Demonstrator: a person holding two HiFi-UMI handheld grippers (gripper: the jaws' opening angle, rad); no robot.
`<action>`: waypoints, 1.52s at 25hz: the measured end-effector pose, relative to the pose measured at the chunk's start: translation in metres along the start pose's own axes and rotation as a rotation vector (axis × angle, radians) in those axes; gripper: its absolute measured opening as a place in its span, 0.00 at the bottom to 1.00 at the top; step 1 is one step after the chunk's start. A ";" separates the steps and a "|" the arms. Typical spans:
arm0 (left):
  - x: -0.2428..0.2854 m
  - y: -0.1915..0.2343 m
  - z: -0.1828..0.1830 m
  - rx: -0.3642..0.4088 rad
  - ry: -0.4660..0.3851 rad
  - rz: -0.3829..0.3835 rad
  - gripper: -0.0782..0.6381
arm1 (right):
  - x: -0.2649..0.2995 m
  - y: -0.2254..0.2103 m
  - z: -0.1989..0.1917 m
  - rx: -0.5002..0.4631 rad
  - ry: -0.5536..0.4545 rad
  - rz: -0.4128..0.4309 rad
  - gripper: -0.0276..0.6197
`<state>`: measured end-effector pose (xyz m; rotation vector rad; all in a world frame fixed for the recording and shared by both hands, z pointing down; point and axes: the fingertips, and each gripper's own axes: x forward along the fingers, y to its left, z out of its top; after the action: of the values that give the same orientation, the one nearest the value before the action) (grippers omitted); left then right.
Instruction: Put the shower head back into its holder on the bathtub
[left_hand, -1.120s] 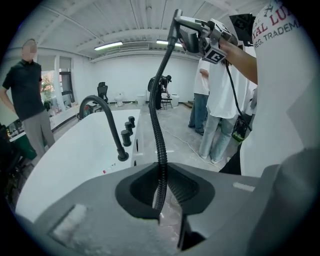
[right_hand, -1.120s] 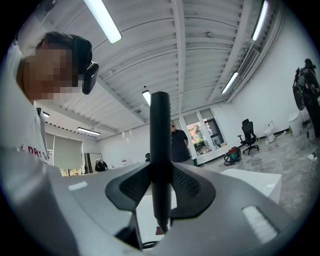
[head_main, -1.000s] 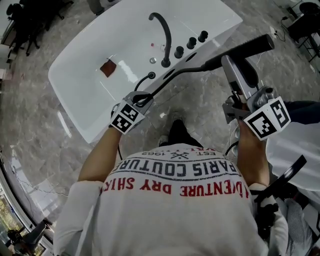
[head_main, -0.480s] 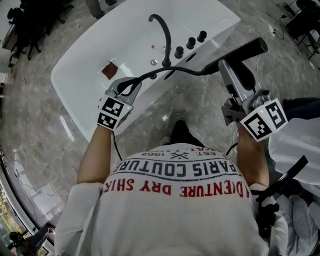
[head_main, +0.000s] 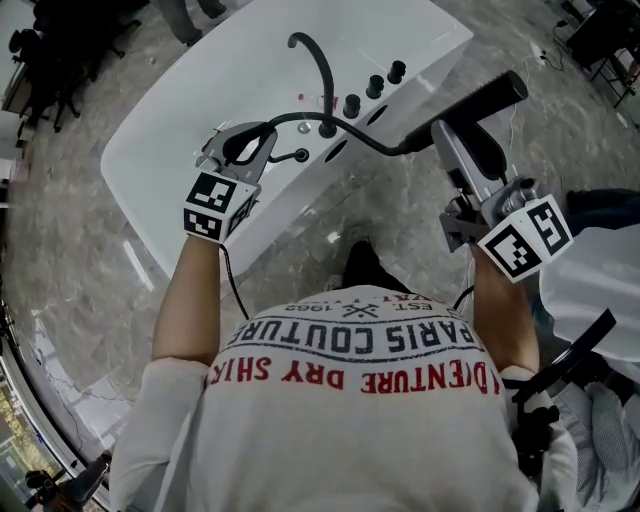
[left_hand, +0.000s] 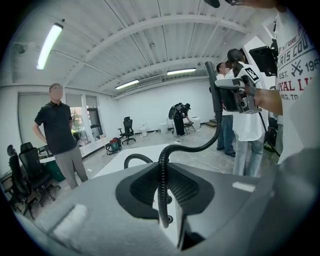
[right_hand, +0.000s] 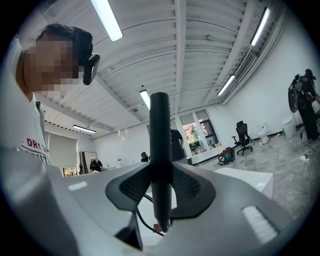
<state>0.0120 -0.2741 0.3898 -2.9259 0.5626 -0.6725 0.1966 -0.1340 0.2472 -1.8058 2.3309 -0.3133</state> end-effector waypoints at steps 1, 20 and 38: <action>0.003 0.001 0.002 -0.001 -0.006 0.000 0.18 | 0.000 -0.001 -0.001 0.001 0.000 -0.002 0.24; 0.076 0.018 0.037 -0.065 -0.065 -0.015 0.18 | 0.002 -0.051 -0.004 0.047 0.016 -0.037 0.24; 0.129 0.026 -0.012 -0.203 -0.030 -0.018 0.18 | 0.017 -0.089 -0.030 0.111 0.041 -0.041 0.24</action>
<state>0.1058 -0.3463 0.4481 -3.1260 0.6368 -0.6051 0.2673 -0.1703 0.3003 -1.8123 2.2570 -0.4804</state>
